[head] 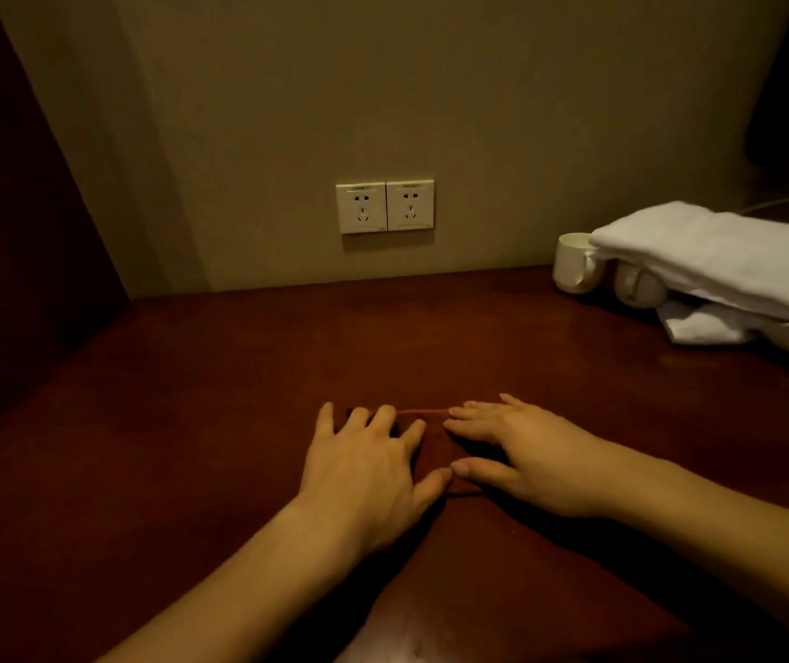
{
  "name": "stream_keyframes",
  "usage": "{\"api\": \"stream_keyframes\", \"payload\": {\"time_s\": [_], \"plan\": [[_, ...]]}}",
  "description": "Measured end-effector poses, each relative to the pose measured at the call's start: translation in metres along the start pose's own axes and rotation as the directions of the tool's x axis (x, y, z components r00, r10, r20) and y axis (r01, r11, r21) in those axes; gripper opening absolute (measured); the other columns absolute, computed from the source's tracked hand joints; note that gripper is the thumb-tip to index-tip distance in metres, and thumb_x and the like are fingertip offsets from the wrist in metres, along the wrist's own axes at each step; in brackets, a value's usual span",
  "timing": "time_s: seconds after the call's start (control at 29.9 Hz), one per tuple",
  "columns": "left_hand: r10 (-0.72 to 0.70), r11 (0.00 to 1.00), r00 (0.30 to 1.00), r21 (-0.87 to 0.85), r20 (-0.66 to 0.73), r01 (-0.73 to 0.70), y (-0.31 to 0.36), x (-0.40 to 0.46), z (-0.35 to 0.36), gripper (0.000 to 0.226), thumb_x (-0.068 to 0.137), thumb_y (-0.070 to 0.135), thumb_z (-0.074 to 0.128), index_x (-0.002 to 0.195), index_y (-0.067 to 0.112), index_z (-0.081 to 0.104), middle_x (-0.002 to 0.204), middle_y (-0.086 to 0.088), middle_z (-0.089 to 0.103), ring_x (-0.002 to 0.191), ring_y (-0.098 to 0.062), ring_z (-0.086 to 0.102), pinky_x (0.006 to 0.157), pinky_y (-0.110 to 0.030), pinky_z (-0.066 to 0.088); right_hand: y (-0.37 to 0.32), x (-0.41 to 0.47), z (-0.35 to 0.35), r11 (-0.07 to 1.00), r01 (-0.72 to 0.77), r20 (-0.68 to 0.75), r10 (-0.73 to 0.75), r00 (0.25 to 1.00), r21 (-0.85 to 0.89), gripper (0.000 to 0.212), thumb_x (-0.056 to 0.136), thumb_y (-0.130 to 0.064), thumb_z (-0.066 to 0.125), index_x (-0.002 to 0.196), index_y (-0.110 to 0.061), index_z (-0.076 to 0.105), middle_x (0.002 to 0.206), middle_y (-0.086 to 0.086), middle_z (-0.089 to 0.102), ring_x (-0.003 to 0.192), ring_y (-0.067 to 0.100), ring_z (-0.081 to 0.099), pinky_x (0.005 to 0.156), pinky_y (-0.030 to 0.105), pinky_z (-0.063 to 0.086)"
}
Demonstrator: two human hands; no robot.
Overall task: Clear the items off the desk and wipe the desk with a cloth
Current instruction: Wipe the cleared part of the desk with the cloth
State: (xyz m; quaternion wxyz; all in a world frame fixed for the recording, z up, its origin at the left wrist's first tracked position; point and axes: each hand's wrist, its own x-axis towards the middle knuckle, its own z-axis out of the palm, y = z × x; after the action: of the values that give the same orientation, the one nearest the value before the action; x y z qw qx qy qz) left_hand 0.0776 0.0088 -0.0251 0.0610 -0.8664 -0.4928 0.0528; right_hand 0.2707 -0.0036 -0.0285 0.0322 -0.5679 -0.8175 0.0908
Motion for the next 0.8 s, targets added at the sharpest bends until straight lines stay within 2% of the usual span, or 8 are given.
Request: {"api": "stream_keyframes", "payload": {"time_s": [0.33,0.47,0.63,0.8], "plan": [[-0.038,0.996,0.999,-0.081,0.030,0.040,-0.045,0.092,0.008,0.069,0.088,0.071,0.020,0.148,0.037,0.020,0.156,-0.002,0.022,0.141,-0.023,0.025,0.115,-0.054,0.007,0.040,0.092,-0.008,0.998,-0.026,-0.005,0.026,1.000,0.049,0.062,0.094,-0.053,0.045,0.149,-0.026,0.032,0.158,-0.006,0.025,0.146,0.009,0.016,0.119,0.038,0.009],[-0.057,0.993,0.997,-0.100,0.053,0.062,-0.067,0.142,0.011,0.068,0.089,0.070,0.020,0.149,0.037,0.018,0.157,-0.002,0.020,0.142,-0.024,0.022,0.115,-0.053,0.005,0.061,0.139,-0.016,0.999,-0.023,-0.017,0.024,1.000,0.043,0.061,0.095,-0.053,0.044,0.148,-0.026,0.033,0.157,-0.005,0.027,0.146,0.010,0.019,0.117,0.035,0.013],[-0.066,0.994,0.996,-0.081,0.059,0.071,-0.096,0.206,0.016,0.069,0.088,0.071,0.019,0.148,0.037,0.020,0.154,-0.003,0.026,0.139,-0.027,0.028,0.115,-0.053,0.010,0.087,0.198,-0.023,0.998,-0.040,-0.048,0.043,0.998,0.050,0.059,0.094,-0.054,0.044,0.146,-0.028,0.037,0.156,-0.006,0.030,0.145,0.012,0.024,0.116,0.035,0.016],[-0.086,0.991,0.994,-0.095,0.072,0.092,-0.120,0.261,0.021,0.071,0.087,0.071,0.018,0.148,0.036,0.021,0.155,-0.004,0.024,0.140,-0.028,0.026,0.114,-0.054,0.011,0.109,0.248,-0.028,0.997,-0.034,-0.081,0.039,0.996,0.063,0.058,0.095,-0.050,0.046,0.146,-0.023,0.040,0.154,-0.001,0.034,0.144,0.014,0.026,0.116,0.030,0.019]]}}
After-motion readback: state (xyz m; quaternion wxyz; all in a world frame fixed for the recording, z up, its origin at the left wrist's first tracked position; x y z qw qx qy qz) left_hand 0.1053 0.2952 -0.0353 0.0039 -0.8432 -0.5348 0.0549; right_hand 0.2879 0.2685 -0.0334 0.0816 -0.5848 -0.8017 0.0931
